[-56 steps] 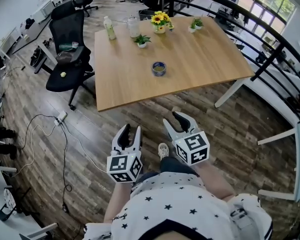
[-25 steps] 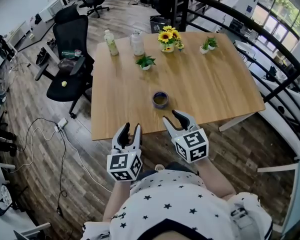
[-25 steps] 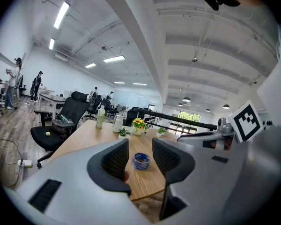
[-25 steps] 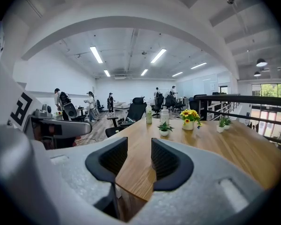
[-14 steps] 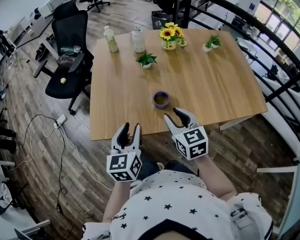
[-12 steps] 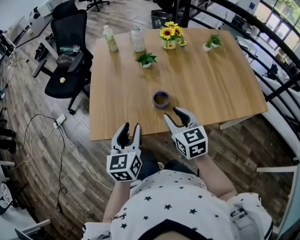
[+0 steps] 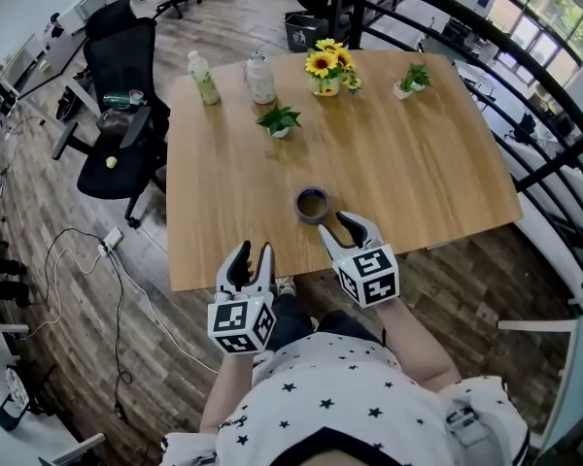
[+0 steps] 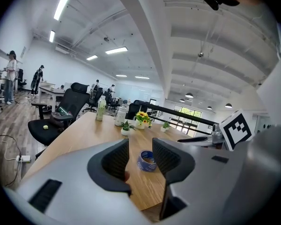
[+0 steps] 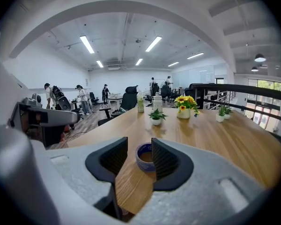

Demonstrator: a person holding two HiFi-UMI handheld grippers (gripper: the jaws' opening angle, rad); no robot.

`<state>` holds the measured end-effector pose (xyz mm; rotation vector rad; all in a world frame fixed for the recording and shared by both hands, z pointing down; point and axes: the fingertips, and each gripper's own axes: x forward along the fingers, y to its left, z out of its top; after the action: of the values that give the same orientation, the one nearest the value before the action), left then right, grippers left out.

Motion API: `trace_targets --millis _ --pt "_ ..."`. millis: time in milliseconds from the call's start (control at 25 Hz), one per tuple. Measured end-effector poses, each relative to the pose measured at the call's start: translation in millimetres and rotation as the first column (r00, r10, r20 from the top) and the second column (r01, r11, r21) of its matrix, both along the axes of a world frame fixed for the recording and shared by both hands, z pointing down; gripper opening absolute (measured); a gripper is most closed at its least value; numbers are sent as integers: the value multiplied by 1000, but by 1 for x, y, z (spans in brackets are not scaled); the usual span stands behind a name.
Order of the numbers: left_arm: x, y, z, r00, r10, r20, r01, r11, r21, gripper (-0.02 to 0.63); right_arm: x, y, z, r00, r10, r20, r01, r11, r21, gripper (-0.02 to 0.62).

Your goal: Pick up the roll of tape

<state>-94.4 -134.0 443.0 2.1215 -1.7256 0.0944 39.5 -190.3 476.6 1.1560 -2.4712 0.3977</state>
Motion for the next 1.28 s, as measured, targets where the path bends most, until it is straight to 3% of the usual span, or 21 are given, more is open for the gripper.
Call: trace_targets --millis 1280 --pt "-17 -97 50 995 100 -13 -101 988 -119 150 -3 -107 123 982 52 -183 -89 975 -201 141"
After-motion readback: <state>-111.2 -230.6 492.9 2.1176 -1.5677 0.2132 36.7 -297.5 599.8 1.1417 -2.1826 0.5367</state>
